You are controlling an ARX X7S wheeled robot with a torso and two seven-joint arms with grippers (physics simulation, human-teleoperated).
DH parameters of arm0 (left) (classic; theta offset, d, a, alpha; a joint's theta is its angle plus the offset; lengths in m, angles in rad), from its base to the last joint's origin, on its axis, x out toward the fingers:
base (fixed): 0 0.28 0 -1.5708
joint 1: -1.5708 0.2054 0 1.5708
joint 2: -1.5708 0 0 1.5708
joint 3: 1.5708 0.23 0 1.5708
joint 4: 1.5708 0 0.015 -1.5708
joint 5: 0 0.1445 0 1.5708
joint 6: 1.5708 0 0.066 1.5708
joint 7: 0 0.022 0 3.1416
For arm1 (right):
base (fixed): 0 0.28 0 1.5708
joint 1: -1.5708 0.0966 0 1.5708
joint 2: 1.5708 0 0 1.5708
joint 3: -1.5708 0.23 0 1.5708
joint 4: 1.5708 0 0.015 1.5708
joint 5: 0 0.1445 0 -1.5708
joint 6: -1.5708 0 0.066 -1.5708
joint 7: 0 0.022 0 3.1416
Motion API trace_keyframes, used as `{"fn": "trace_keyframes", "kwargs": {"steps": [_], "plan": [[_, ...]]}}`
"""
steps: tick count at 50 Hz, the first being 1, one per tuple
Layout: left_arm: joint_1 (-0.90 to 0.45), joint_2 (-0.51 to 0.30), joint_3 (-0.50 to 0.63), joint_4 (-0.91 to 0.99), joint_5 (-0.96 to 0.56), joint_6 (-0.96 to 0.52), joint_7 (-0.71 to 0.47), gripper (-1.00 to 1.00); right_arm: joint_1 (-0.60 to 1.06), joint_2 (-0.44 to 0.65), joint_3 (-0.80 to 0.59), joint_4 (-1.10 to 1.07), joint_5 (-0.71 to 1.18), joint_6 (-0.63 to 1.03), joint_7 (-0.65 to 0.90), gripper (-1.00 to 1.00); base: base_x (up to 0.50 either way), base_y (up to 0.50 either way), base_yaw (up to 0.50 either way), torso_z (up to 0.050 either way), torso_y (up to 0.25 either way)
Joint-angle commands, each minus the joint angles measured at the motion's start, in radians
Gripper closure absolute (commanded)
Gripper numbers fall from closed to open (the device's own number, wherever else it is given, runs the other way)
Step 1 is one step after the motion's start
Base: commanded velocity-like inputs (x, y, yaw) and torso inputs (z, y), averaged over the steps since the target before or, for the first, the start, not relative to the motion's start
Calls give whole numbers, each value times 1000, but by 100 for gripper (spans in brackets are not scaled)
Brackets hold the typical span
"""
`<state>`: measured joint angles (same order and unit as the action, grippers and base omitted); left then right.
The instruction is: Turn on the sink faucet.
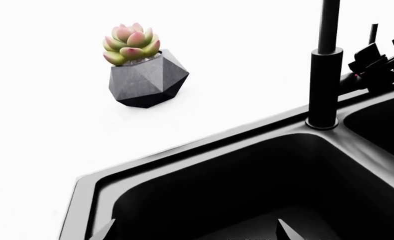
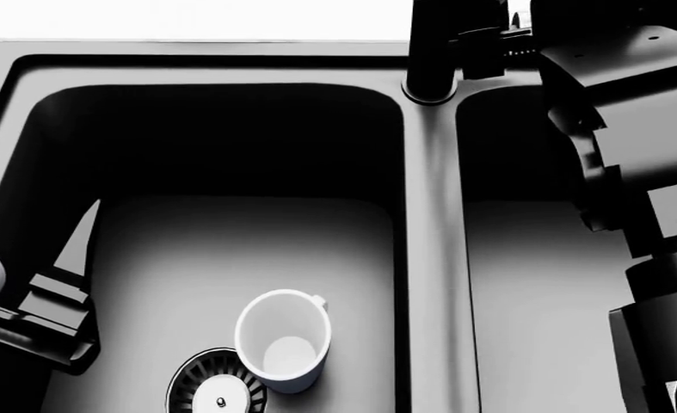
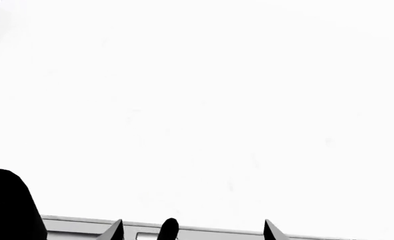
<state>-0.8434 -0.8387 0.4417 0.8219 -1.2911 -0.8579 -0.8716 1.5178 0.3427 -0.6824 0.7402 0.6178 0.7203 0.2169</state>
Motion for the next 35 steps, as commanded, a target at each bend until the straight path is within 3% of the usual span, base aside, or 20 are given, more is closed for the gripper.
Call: {"fn": "trace_keyframes", "kwargs": {"steps": [1, 19, 35], "plan": [[23, -11, -2, 8, 11, 15, 8, -100, -27, 24, 29, 31, 15, -37, 11, -100, 0, 0, 0, 0, 0], [103, -19, 19, -3, 88, 51, 39, -100, -211, 275, 230, -301, 195, 89, 204, -100, 0, 0, 0, 0, 0], [168, -38, 21, -4, 123, 87, 56, -100, -135, 310, 221, -323, 195, 158, 205, -100, 0, 0, -5, 0, 0]]}}
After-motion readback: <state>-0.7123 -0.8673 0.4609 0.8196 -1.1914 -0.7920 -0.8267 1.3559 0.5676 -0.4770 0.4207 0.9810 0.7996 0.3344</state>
